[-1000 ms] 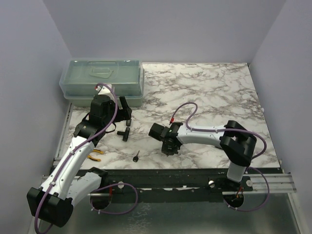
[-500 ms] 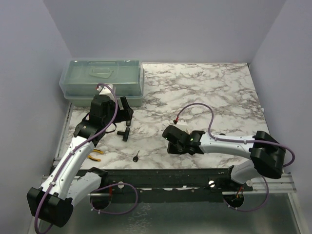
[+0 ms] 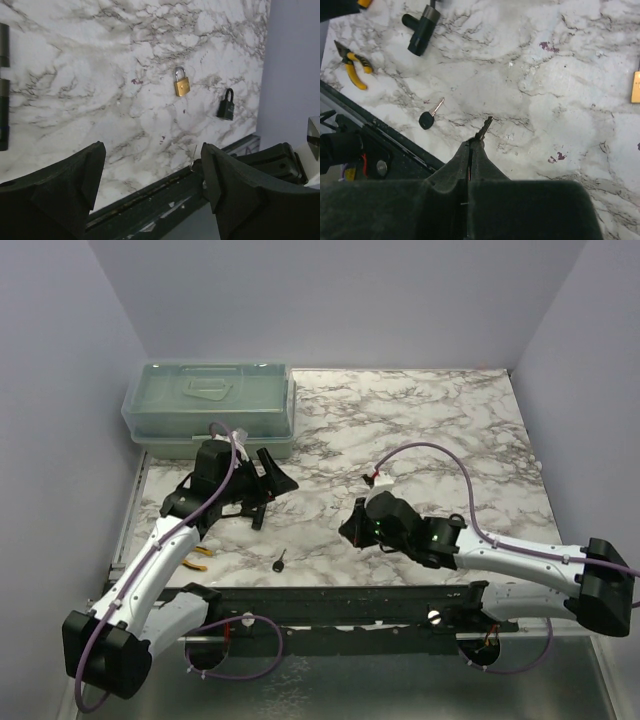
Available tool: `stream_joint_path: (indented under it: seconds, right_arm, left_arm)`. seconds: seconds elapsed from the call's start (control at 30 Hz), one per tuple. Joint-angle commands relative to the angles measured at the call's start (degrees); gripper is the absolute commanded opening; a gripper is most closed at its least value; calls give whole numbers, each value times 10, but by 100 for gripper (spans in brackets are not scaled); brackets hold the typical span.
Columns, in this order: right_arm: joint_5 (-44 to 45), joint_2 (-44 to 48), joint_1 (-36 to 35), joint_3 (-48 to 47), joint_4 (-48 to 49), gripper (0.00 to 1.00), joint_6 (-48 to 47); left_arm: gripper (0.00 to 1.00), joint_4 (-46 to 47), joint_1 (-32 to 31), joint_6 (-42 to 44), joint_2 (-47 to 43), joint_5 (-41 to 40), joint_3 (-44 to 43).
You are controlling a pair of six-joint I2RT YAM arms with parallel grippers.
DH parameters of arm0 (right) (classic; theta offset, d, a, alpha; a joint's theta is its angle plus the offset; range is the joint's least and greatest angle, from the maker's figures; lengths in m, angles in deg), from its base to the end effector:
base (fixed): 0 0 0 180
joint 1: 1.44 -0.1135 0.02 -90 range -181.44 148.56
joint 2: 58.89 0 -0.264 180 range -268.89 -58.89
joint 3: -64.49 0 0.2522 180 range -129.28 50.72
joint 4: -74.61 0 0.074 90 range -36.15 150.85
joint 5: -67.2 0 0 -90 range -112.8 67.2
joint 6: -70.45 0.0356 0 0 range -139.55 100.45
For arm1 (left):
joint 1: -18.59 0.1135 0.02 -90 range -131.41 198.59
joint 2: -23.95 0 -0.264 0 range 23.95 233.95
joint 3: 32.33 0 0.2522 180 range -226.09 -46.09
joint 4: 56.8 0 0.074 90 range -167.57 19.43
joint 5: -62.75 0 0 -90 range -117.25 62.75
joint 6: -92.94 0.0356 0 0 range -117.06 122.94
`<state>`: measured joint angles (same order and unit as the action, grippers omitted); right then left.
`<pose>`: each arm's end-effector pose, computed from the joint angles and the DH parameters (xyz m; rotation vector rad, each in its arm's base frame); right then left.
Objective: Unlock with the key
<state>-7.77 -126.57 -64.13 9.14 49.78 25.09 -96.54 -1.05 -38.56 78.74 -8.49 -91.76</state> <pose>0.1240 0.2201 0.2384 -0.2113 2.2887 0.7387 0.1914 -0.0805 0.2877 -0.2427 2.2991 -0.9362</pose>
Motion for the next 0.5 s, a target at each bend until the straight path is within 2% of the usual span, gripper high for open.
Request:
stream_joint_path:
  seconds: [0.0, 0.23, 0.47]
  right_arm:
    - [-28, 48, -5, 30, 66, 0, -83]
    - [-93, 86, -5, 43, 129, 0, -177]
    - [-163, 87, -5, 25, 137, 0, -238]
  left_arm:
    - [83, 2, -6, -125, 10, 93, 5]
    - [79, 14, -48, -209, 35, 121, -2]
    - [71, 86, -108, -270, 66, 130, 21]
